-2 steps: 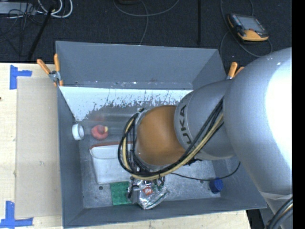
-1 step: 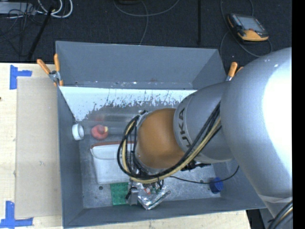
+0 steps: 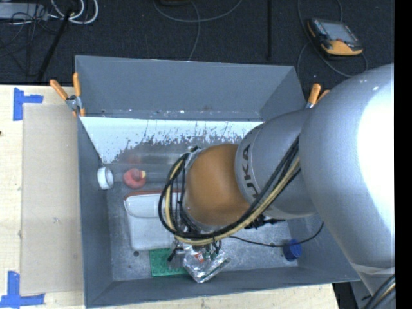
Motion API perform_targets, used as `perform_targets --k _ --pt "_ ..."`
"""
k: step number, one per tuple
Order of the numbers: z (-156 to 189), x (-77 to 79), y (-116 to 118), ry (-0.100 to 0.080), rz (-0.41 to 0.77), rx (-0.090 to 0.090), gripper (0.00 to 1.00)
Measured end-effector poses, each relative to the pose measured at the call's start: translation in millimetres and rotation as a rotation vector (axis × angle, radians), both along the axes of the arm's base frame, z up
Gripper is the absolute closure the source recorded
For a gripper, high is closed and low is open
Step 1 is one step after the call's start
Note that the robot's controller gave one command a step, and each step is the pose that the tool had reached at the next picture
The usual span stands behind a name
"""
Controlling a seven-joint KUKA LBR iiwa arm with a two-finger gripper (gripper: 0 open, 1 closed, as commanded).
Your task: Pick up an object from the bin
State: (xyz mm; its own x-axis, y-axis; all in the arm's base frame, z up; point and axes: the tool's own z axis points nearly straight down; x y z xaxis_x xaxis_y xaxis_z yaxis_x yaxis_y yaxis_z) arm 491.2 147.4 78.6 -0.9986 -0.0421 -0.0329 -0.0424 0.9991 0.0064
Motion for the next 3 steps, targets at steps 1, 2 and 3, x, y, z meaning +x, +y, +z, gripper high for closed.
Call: perform_targets --k 1,2,3 --pt "148.4 -1.4 10.6 0.026 -0.01 -0.005 1.0" --pt "144.7 -2.8 9.9 0.033 -0.01 -0.008 0.0" --pt "-6.1 -8.9 2.9 0.032 0.158 -0.011 0.0"
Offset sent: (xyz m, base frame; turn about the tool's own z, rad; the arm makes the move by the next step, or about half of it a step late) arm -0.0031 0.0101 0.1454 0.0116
